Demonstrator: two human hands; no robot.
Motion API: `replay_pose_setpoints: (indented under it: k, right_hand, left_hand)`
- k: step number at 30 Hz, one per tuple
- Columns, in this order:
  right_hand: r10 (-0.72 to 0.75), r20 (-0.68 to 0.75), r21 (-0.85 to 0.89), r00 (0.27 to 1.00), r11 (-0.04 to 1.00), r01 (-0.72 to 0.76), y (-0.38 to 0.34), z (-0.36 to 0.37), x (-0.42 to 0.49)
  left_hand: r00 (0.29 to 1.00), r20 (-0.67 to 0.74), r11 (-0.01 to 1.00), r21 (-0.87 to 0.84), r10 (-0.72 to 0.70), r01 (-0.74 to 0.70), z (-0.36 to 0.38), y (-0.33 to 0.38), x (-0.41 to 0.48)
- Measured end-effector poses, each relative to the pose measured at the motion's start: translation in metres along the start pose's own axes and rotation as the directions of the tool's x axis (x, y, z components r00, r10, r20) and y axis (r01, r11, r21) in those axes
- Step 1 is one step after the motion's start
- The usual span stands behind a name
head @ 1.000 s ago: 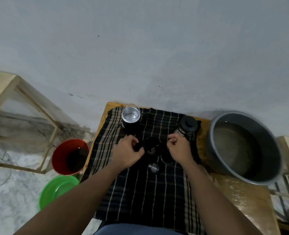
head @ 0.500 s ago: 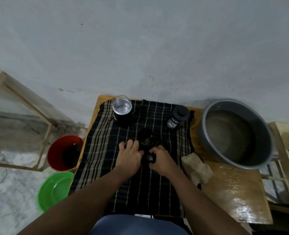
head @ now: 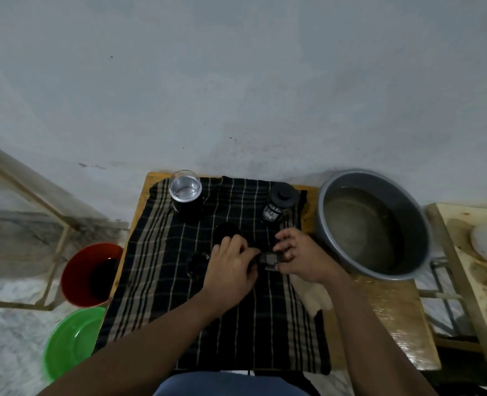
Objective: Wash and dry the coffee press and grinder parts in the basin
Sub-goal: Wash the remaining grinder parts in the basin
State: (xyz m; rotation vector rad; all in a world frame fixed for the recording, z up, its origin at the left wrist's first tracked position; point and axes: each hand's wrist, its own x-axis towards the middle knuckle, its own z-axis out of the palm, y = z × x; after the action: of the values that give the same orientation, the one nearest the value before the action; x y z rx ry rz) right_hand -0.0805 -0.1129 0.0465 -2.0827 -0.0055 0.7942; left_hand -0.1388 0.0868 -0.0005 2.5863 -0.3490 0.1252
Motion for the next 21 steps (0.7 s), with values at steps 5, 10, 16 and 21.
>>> replay_pose_setpoints:
  k: [5,10,16,21]
  right_hand:
    - [-0.015,-0.183,0.175,0.983,0.983,0.048,0.006,-0.058,-0.022]
    - [-0.014,-0.352,0.405,0.936,0.899,0.166,0.021,-0.103,-0.030]
    - [0.044,-0.414,0.438,0.909,0.885,0.157,0.060,-0.155,-0.019]
    - [0.345,-0.346,0.676,0.872,0.737,-0.024,0.111,-0.182,0.001]
  left_hand:
    - [0.988,0.107,0.816,-0.558,-0.112,0.152,0.004,0.059,0.041]
    - [0.975,0.138,0.668,-0.711,-0.174,0.220,0.018,0.118,0.098]
    - [0.932,0.262,0.635,-0.681,-0.253,0.364,0.057,0.161,0.166]
    - [0.846,0.404,0.640,-0.557,-0.349,0.530,0.095,0.182,0.205]
